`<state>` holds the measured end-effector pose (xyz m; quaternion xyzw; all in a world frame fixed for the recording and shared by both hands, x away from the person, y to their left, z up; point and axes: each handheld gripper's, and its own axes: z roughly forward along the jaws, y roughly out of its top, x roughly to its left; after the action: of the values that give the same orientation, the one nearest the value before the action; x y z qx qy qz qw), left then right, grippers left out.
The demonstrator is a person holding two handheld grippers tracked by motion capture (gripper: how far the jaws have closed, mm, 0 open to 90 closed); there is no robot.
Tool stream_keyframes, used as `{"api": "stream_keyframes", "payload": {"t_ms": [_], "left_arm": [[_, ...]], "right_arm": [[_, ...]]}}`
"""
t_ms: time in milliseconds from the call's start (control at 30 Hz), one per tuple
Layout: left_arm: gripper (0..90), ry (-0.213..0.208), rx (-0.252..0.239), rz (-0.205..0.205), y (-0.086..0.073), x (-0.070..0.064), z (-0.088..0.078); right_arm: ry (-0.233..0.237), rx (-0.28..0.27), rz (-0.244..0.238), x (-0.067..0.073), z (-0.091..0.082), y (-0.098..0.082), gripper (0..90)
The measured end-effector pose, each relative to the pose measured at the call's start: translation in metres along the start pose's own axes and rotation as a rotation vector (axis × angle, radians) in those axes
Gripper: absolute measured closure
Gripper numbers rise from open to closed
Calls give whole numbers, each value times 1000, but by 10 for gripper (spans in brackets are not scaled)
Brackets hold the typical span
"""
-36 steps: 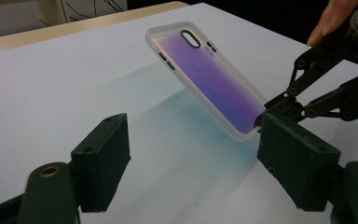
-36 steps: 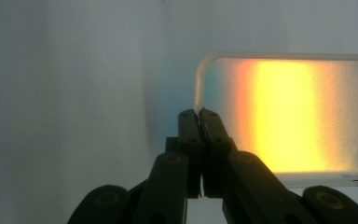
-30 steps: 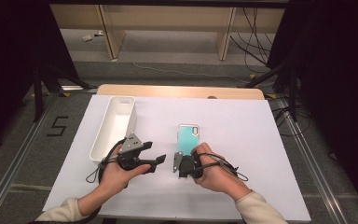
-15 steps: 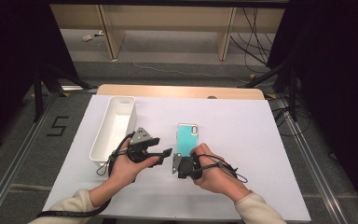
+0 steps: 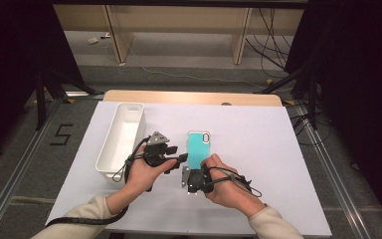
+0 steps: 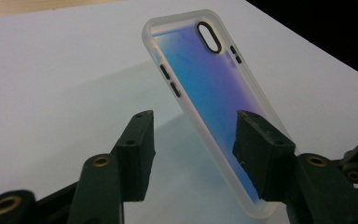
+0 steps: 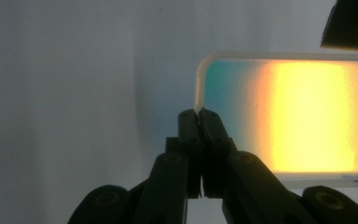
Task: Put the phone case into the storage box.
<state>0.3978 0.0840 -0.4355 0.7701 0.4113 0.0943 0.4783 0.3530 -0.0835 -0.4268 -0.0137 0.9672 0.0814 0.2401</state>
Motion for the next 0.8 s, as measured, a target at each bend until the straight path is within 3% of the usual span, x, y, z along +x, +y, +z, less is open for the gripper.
{"api": "stream_keyframes", "payload": {"t_ms": [133,167,200,333,367,600,633,733,767,800], "left_arm": [[525,-16,17,-35,0,1,4],[532,-20,21,-50,0,1,6],[543,-25,29,-65,-1,2,8],[570,-24,28,-83,-1,2,9],[588,-28,37,-94,0,3,10],[601,-29,43,-108,0,3,14],[603,-25,47,-111,0,3,14],[611,-27,53,-110,0,3,14],[616,-28,49,-119,0,2,15],[616,-29,49,-120,0,2,16]], "right_arm": [[-5,-14,19,2,0,1,894],[-8,3,-12,0,0,1,894],[-6,13,13,2,-1,1,894],[-3,15,10,2,-1,2,894],[-7,1,-16,1,1,1,894],[-5,18,-1,3,0,3,894],[-6,8,-19,2,2,3,894],[-3,16,7,4,1,4,894],[-14,12,-35,2,2,4,894],[-14,12,-35,2,2,4,894]]}}
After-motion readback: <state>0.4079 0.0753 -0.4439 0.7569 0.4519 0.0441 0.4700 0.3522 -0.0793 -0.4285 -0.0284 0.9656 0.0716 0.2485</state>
